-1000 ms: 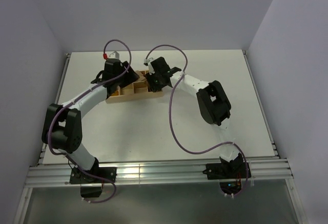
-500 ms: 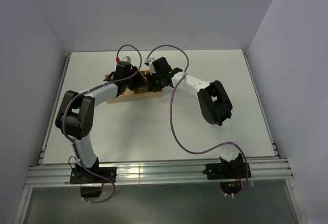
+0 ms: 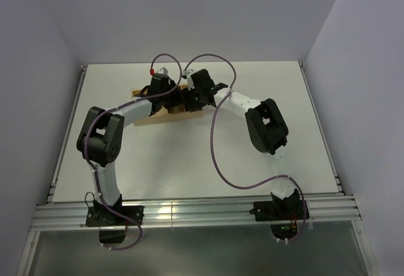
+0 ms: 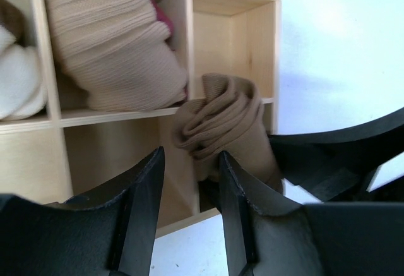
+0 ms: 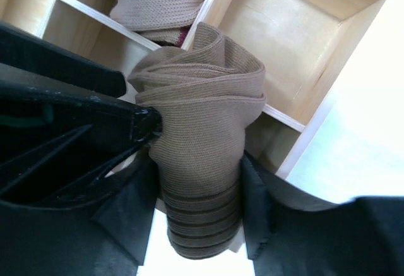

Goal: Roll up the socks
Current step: Place the sock in the storage box.

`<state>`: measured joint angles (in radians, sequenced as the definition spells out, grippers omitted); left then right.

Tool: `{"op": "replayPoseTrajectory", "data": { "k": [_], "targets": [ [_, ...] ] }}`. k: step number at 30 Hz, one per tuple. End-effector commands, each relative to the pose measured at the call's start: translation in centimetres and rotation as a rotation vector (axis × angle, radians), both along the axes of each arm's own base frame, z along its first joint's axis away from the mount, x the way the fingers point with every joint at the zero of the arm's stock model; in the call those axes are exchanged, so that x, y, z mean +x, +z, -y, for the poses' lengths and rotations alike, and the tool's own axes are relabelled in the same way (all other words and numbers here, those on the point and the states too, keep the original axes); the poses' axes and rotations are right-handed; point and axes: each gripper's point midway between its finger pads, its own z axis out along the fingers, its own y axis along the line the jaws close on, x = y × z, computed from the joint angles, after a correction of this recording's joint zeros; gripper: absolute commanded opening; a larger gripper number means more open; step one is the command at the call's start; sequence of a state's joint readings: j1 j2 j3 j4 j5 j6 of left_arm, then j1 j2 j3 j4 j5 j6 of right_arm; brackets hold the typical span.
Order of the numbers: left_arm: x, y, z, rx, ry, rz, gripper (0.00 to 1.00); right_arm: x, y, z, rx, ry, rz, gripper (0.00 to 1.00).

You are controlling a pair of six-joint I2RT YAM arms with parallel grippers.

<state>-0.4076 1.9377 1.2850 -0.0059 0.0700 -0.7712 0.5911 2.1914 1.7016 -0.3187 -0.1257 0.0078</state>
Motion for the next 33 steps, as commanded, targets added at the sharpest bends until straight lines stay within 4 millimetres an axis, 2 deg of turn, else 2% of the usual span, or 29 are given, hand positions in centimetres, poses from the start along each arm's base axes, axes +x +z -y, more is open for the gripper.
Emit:
{"op": "replayPoseTrajectory", "data": {
  "k": [1, 4, 11, 21, 27, 33],
  "targets": [
    [0.0, -0.9, 0.5, 0.07, 0.001, -0.005, 0.45, -1.5, -0.1, 0.9, -0.022, -0.001, -0.041, 0.6],
    [-0.2, -1.1, 0.5, 0.078, -0.003, -0.012, 0.44, -1.4, 1.1, 0.8, 0.002, 0.005, -0.019, 0.64],
    [-0.7, -1.8, 0.3, 0.089, -0.006, -0.03, 0.44, -0.9, 4.5, 0.8, 0.023, 0.02, 0.069, 0.64],
    [-0.6, -2.2, -0.2, 0.113, 0.015, -0.035, 0.43, -1.1, 7.7, 1.4, 0.04, 0.022, 0.141, 0.66],
    [-0.6, -1.9, -0.2, 0.11, 0.012, -0.03, 0.43, -0.8, 8.9, 1.5, 0.063, 0.024, 0.184, 0.66],
    [-0.6, -1.4, 0.1, 0.096, 0.005, -0.024, 0.43, -0.2, 7.7, 1.0, 0.052, 0.041, 0.165, 0.63]
  ]
}}
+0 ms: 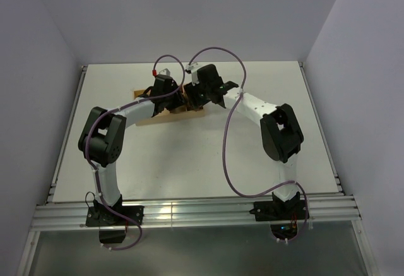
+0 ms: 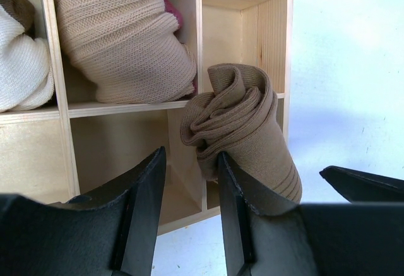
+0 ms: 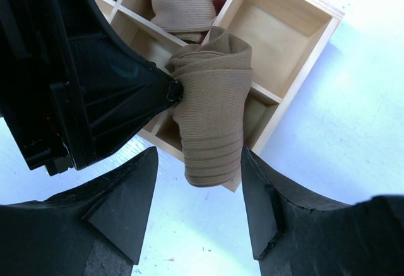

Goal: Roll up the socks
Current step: Place the sock in the storage box.

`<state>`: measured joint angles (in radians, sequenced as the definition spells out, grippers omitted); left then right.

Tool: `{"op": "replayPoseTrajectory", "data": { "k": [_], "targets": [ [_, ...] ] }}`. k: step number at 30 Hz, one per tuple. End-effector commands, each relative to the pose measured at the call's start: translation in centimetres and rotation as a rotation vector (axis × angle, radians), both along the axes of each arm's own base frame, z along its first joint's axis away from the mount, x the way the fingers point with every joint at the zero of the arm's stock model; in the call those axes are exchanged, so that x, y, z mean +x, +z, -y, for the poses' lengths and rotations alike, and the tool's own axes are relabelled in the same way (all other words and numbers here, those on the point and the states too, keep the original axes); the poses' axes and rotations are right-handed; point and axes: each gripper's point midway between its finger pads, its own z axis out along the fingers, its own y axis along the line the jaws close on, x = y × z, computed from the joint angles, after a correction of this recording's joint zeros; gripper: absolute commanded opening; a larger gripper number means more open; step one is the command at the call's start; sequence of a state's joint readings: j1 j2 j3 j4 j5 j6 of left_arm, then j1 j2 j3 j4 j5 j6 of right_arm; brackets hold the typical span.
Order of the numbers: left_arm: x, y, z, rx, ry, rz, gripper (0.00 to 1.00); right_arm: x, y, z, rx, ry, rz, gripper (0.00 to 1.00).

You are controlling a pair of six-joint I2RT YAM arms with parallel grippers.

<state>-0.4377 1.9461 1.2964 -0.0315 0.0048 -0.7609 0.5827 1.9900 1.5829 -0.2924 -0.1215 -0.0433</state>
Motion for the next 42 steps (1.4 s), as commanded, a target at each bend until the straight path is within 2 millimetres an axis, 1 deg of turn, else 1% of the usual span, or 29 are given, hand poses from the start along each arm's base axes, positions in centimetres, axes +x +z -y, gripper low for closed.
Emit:
{"op": "replayPoseTrajectory", "data": {
  "k": [1, 6, 11, 12, 14, 15, 17, 18, 21, 23, 26, 27, 28, 29, 30, 31, 32, 33, 35, 36, 37, 38, 40, 41, 42],
  "targets": [
    [-0.4, -0.9, -0.3, 0.041, -0.008, -0.025, 0.43, 1.0, 1.2, -0.7, 0.018, 0.017, 0.047, 0.62],
    [-0.3, -0.4, -0.3, 0.034, -0.007, -0.013, 0.43, 1.5, -0.7, -0.6, 0.012, 0.007, 0.03, 0.61],
    [-0.4, -0.2, 0.0, 0.016, -0.016, -0.011, 0.43, 2.0, -1.5, -1.0, 0.015, 0.011, 0.034, 0.59],
    [-0.5, -0.2, 0.1, 0.014, -0.017, -0.014, 0.43, 2.2, -1.7, -1.1, 0.016, 0.012, 0.037, 0.54],
    [-0.7, -0.1, 0.3, 0.0, -0.022, -0.017, 0.44, 2.2, -1.9, -1.0, 0.011, 0.012, 0.037, 0.48],
    [-0.7, 0.1, 0.4, -0.008, -0.025, -0.012, 0.44, 2.3, -2.2, -1.0, 0.008, 0.013, 0.038, 0.37],
    [-0.7, 0.8, 0.5, -0.025, -0.02, -0.005, 0.45, 2.3, -2.9, -0.8, -0.013, 0.01, 0.026, 0.24],
    [-0.6, 1.2, 0.4, -0.032, -0.014, 0.0, 0.46, 2.1, -3.3, -0.6, -0.023, 0.009, 0.017, 0.13],
    [-0.6, 3.0, 0.0, -0.066, 0.012, 0.019, 0.47, 1.7, -4.2, -0.2, -0.043, 0.011, 0.001, 0.0],
    [-0.7, 4.3, -0.4, -0.094, 0.034, 0.033, 0.5, 1.5, -4.7, 0.1, -0.058, 0.009, -0.01, 0.0],
    [-0.7, 5.6, -1.3, -0.122, 0.067, 0.046, 0.55, 1.2, -5.3, 0.3, -0.073, 0.015, -0.026, 0.0],
    [-0.9, 6.6, -1.8, -0.141, 0.084, 0.058, 0.56, 1.1, -5.4, 0.3, -0.079, 0.017, -0.033, 0.0],
    [-1.0, 7.1, -2.3, -0.145, 0.099, 0.061, 0.57, 1.3, -5.3, 0.3, -0.081, 0.017, -0.032, 0.0],
    [-1.1, 7.5, -2.8, -0.146, 0.117, 0.064, 0.59, 1.0, -6.1, 0.5, -0.098, 0.018, -0.056, 0.0],
    [-1.4, 8.3, -3.4, -0.153, 0.135, 0.075, 0.6, 1.0, -6.3, 0.5, -0.107, 0.02, -0.065, 0.0],
    [-1.7, 8.5, -4.0, -0.155, 0.149, 0.073, 0.6, 1.3, -6.1, 0.3, -0.108, 0.021, -0.064, 0.0],
    [-1.9, 8.4, -4.9, -0.135, 0.181, 0.066, 0.61, 1.2, -6.3, 0.4, -0.114, 0.021, -0.075, 0.0],
    [-2.5, 8.5, -5.6, -0.131, 0.198, 0.061, 0.61, 0.9, -7.0, 0.5, -0.126, 0.026, -0.101, 0.0],
    [-2.9, 8.2, -6.8, -0.127, 0.225, 0.052, 0.61, 0.9, -7.1, 0.3, -0.122, 0.029, -0.114, 0.0],
    [-3.5, 7.8, -7.4, -0.124, 0.234, 0.045, 0.61, 0.4, -8.1, 0.4, -0.135, 0.034, -0.149, 0.0],
    [-3.6, 7.6, -8.1, -0.121, 0.248, 0.042, 0.61, 0.6, -7.9, 0.2, -0.133, 0.033, -0.153, 0.0],
    [-3.8, 7.3, -8.5, -0.115, 0.254, 0.039, 0.6, 0.1, -8.6, 0.5, -0.151, 0.03, -0.183, 0.0],
    [-4.2, 6.3, -9.1, -0.096, 0.26, 0.023, 0.59, 0.3, -9.3, 0.5, -0.173, 0.021, -0.207, 0.0],
    [-4.3, 5.9, -9.2, -0.087, 0.257, 0.019, 0.59, -0.1, -9.6, 0.9, -0.191, 0.018, -0.232, 0.0],
    [-4.4, 5.1, -9.4, -0.074, 0.254, 0.006, 0.59, -0.2, -9.8, 0.9, -0.196, 0.013, -0.242, 0.0]
  ]
}}
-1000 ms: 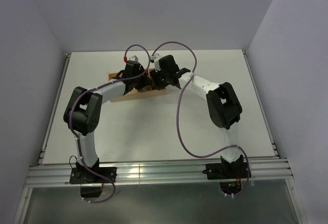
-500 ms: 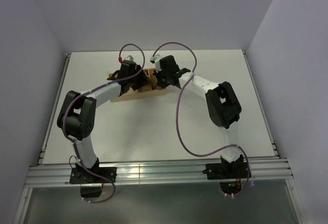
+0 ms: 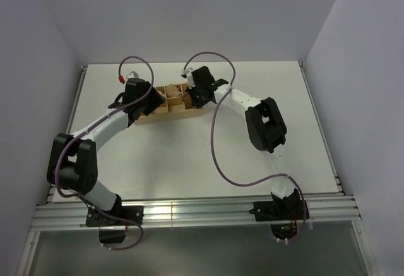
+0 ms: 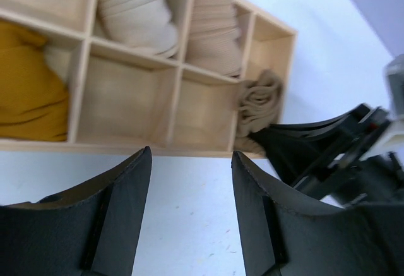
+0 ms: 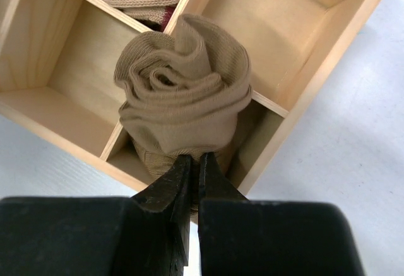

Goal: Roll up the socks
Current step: Place the sock in the storage box.

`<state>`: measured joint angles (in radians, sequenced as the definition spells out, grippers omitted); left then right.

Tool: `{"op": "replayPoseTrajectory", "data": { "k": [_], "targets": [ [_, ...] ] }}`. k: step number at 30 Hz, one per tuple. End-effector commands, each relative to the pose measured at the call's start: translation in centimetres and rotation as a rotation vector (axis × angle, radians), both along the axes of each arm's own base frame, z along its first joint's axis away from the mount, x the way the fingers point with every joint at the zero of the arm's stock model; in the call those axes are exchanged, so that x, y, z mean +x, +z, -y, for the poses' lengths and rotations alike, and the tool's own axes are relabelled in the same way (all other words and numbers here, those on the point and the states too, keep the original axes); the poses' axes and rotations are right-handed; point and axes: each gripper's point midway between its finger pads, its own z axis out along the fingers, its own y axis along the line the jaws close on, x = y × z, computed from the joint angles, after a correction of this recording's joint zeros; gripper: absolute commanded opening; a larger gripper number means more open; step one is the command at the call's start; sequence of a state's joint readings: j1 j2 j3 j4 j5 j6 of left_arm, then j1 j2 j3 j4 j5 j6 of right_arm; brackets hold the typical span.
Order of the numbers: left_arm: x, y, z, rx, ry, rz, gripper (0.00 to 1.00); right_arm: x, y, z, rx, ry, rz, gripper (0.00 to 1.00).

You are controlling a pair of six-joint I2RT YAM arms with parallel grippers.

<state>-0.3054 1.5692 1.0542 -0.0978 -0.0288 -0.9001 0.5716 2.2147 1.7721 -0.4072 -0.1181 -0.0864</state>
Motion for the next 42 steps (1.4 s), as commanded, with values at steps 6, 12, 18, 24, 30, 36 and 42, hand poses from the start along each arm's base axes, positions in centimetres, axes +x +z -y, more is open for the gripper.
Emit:
{"op": "replayPoseTrajectory", "data": {
  "k": [6, 12, 18, 24, 30, 36, 42],
  "targets": [
    [-0.3, -3.9, -0.4, 0.049, -0.024, -0.051, 0.57, -2.4, -3.4, 1.4, -0.091, -0.022, -0.136, 0.01],
    [0.1, -5.4, -0.7, 0.092, -0.021, -0.071, 0.54, -1.5, 2.6, 0.1, 0.021, -0.004, -0.029, 0.24],
    [0.7, -6.6, -1.0, 0.119, -0.014, -0.094, 0.52, -1.0, 6.9, -0.7, 0.081, 0.008, 0.038, 0.34],
    [1.0, -7.0, -0.9, 0.128, -0.018, -0.098, 0.52, -0.9, 9.5, -0.7, 0.111, 0.005, 0.09, 0.4],
    [1.4, -6.3, -0.7, 0.131, -0.031, -0.072, 0.52, 0.2, 11.9, -1.1, 0.168, -0.009, 0.182, 0.41],
    [2.0, -3.2, -1.0, 0.15, -0.025, 0.014, 0.52, 2.3, 12.6, -2.2, 0.195, -0.018, 0.249, 0.4],
    [3.0, -3.1, -0.6, 0.182, -0.052, 0.017, 0.52, 4.0, 11.5, -3.2, 0.19, -0.015, 0.248, 0.39]
  ]
}}
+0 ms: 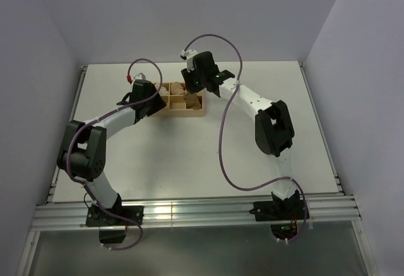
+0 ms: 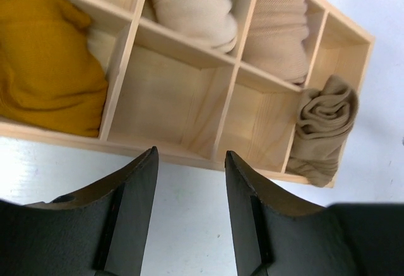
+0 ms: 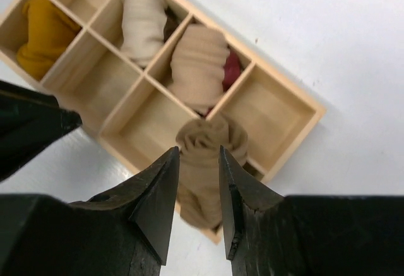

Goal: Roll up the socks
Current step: Place the sock in the storage box.

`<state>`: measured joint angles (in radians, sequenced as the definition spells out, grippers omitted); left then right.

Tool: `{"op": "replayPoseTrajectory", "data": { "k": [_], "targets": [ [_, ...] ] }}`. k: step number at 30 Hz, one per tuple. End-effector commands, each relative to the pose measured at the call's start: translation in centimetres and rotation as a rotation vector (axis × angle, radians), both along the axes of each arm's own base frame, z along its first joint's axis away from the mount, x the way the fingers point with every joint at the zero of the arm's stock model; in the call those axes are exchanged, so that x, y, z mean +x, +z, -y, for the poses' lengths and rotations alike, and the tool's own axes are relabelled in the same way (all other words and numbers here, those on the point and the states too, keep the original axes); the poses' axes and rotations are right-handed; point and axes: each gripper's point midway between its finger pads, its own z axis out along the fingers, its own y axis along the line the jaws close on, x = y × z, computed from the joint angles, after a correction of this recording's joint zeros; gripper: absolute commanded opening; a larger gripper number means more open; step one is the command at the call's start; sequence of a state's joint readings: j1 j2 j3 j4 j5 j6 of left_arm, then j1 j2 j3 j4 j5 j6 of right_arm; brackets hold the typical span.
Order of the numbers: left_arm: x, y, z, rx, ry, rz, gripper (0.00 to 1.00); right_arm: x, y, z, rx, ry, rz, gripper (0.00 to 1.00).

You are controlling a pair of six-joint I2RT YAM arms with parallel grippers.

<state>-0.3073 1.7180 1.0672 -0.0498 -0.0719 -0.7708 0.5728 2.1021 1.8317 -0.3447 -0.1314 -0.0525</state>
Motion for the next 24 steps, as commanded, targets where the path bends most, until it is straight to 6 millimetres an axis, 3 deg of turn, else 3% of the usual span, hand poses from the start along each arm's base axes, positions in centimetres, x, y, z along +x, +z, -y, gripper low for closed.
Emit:
{"op": "replayPoseTrajectory", "data": {
  "k": [1, 17, 24],
  "targets": [
    [1.9, 2.2, 0.3, 0.029, -0.016, 0.068, 0.52, 2.2, 0.8, -1.4, 0.025, -0.005, 0.057, 0.39],
    [3.9, -1.3, 2.3, 0.157, -0.064, 0.02, 0.48, 2.7, -3.3, -1.7, -0.013, 0.003, 0.015, 0.37],
    [4.0, -2.3, 3.0, 0.192, -0.066, 0.001, 0.27, 2.2, -5.5, -1.5, -0.061, 0.021, -0.044, 0.36]
  ]
}}
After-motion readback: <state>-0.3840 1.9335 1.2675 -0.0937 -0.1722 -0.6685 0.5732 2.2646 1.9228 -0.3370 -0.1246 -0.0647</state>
